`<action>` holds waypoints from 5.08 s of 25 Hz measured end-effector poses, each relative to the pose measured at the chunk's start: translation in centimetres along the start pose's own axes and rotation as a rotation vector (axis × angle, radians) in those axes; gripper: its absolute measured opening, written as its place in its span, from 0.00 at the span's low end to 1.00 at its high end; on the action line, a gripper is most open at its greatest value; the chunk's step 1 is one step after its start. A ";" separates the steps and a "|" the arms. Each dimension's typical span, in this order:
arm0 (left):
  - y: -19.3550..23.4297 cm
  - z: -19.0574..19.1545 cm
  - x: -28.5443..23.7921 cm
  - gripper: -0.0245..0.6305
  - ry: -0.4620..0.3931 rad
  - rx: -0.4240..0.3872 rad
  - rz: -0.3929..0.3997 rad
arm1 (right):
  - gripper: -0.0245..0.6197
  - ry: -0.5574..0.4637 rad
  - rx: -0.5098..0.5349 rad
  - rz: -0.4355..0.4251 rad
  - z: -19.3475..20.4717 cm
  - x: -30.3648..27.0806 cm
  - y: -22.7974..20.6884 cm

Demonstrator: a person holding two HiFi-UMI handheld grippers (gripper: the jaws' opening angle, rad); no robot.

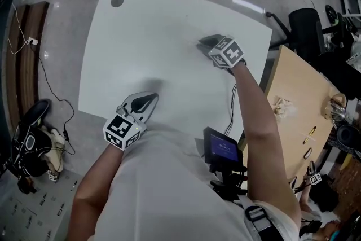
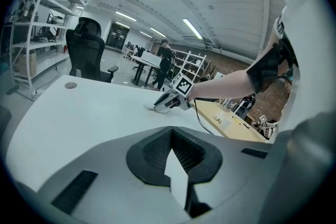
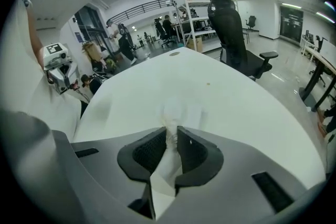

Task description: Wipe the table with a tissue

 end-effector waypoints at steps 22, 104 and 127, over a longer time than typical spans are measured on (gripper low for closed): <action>1.1 -0.6 0.9 0.04 -0.040 0.019 -0.008 | 0.15 -0.392 -0.535 0.274 -1.0 6.7 -8.9; -0.9 0.1 3.5 0.04 -0.028 -0.084 0.003 | 0.15 -0.601 -0.349 -0.083 2.0 10.5 13.3; 1.4 -0.3 6.9 0.05 -0.095 -0.141 0.113 | 0.15 -0.775 -0.372 0.261 3.2 14.3 21.8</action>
Point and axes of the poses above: the fingertips, and each gripper's own axes: x backward along the fingers, y to its left, z out of its underside, the point moved 1 cm from there along x, backward along the fingers, and after that the axes turned 5 degrees about -x, right-handed, at the moved point
